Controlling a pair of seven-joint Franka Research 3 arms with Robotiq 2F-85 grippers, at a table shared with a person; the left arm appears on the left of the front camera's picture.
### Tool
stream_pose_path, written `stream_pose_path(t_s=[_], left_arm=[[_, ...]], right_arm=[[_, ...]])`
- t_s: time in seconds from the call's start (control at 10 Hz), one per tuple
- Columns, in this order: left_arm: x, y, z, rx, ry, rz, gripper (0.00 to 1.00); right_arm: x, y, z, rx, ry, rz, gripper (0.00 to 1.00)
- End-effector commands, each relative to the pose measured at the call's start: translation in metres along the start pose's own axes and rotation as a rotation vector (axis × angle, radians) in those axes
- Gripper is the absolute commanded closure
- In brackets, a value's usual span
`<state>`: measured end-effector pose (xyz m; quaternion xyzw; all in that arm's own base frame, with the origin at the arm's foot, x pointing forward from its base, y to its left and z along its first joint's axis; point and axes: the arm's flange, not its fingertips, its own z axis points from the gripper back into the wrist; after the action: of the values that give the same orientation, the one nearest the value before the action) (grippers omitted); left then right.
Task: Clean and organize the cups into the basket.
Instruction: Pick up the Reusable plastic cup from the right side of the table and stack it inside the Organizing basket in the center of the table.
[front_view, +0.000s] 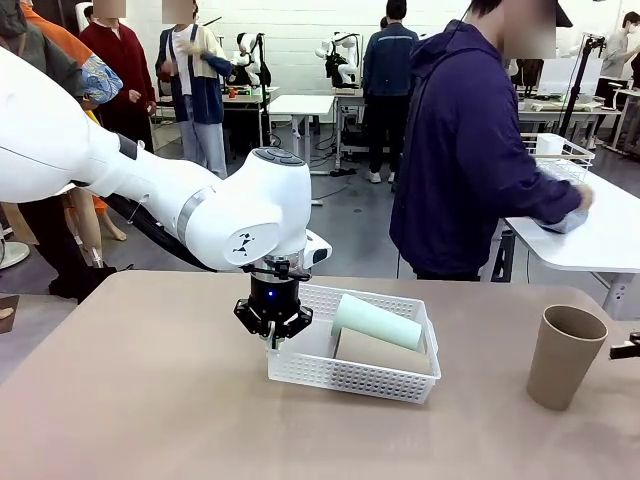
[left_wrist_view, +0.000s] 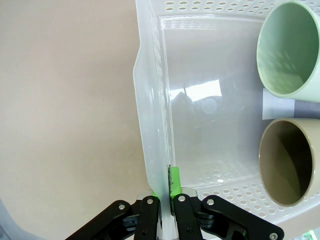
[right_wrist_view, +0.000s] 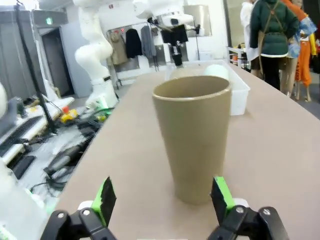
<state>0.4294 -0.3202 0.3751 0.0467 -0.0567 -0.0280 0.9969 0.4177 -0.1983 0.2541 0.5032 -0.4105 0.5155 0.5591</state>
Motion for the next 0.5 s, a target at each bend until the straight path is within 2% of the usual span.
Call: stream_pose_path(t_s=[0.0,0.4], left_arm=[[0.000,0.000,0.001,-0.001,-0.003,-0.001,1.00],[0.000,0.000,0.001,-0.001,-0.003,-0.001,1.00]], right_arm=[[-0.008,-0.015,-0.017,-0.068,0.024,0.067,0.00],[-0.006,-0.033,-0.039,-0.059,0.028,0.086,0.00]])
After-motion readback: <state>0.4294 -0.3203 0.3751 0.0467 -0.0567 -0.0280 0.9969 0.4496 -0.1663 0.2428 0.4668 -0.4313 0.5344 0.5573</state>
